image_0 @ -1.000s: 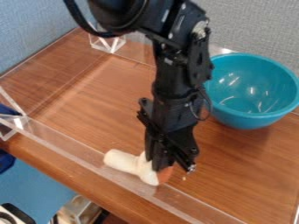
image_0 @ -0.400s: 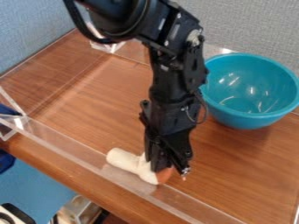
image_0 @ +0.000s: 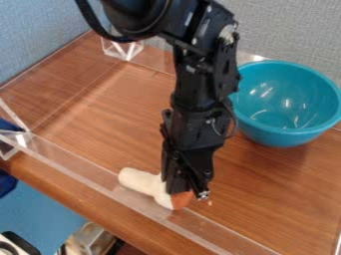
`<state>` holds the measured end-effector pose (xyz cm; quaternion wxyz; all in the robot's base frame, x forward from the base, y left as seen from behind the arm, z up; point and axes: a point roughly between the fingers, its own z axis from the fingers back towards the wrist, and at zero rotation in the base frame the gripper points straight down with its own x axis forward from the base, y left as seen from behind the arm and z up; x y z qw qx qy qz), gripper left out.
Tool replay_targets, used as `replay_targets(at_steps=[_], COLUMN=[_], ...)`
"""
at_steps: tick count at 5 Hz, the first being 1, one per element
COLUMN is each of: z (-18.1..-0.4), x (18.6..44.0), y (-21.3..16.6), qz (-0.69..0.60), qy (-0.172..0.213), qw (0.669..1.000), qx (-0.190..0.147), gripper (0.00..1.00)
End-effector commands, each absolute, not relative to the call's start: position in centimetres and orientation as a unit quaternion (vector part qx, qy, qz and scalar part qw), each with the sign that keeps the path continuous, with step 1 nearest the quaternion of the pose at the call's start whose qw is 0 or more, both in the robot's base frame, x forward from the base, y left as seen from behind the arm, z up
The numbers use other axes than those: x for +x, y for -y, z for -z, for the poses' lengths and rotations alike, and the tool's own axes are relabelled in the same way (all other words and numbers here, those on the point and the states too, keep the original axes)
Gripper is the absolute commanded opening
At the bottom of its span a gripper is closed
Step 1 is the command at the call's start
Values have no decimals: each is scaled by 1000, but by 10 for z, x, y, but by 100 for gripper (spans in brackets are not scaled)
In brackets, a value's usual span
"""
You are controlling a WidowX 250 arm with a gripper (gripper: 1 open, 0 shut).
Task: Remove the mushroom from inside the blue bowl and put it on the table
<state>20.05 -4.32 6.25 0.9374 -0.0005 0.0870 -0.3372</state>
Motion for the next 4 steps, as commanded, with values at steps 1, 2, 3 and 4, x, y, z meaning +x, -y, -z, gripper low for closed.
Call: replay_targets(at_steps=[1, 2, 3, 4], z=[-85, -74, -63, -61], x=[208, 210, 208, 206], y=[49, 51, 53, 60], qz=[381, 391, 402, 376], qy=[-72, -73, -74, -76], qw=[922, 917, 913, 923], qx=[2, 1, 0, -4], gripper=[0, 0, 0, 0])
